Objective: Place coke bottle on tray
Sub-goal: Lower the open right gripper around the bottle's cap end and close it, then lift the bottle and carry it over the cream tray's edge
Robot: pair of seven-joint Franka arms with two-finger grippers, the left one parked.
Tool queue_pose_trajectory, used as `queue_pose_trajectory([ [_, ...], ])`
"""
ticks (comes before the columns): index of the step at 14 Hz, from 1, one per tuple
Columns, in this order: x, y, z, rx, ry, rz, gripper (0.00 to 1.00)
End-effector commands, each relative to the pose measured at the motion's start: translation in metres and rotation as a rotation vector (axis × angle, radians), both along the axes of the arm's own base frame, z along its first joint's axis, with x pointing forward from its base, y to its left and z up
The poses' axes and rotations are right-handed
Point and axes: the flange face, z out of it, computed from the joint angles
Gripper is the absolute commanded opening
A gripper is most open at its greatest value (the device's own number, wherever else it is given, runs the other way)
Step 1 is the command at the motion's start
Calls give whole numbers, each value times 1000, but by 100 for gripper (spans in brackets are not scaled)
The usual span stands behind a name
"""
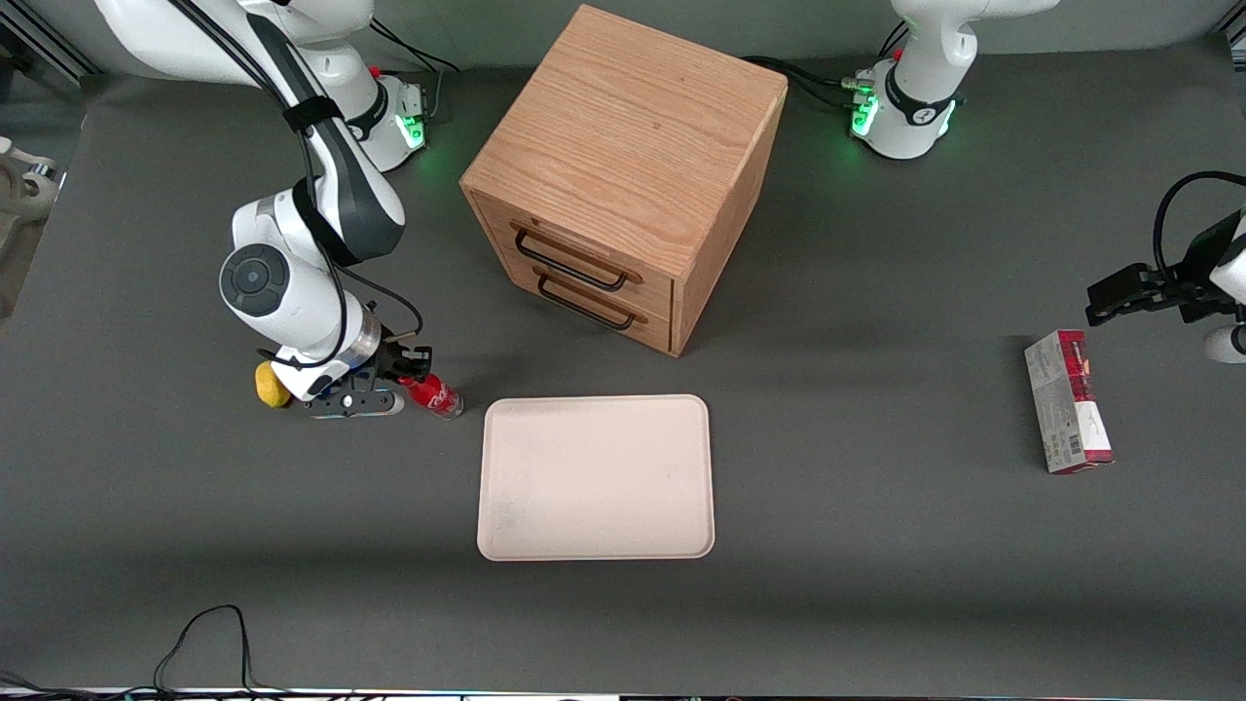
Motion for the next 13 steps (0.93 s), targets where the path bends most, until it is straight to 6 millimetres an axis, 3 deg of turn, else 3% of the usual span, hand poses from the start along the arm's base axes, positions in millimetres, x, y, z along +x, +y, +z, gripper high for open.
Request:
queue_pose_trajectory([
  [1,30,7,53,20,-28,-44,0],
  [6,94,3,166,31,-15,-79,0],
  [9,110,-14,215,20,-25,-98,0],
  [11,112,-14,235,33,-60,-108,0],
  [13,123,6,227,54,-91,-130,0],
])
